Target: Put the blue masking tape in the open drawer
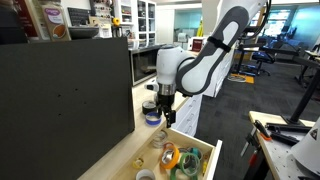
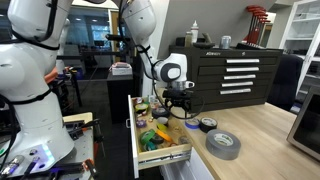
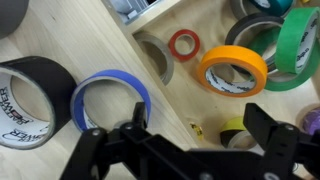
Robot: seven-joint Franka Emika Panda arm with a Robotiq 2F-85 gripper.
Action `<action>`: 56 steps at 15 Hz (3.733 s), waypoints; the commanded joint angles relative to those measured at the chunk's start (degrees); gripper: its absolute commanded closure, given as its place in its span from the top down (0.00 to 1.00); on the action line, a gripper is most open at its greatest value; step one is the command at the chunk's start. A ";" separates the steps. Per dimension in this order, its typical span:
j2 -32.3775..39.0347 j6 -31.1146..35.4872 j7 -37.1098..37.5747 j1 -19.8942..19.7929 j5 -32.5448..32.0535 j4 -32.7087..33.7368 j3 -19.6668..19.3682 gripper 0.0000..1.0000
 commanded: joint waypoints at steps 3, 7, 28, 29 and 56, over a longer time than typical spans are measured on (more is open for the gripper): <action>4.66 1.78 -6.71 -3.58 3.48 4.90 1.86 1.00; 8.01 1.05 -9.45 -3.68 3.60 9.03 2.18 1.00; 5.86 0.18 -14.22 -5.82 6.42 7.30 2.98 0.02; 5.14 0.29 -14.03 -5.57 6.23 6.33 2.83 0.02; -5.07 1.58 -9.46 2.95 4.79 -16.87 0.84 0.02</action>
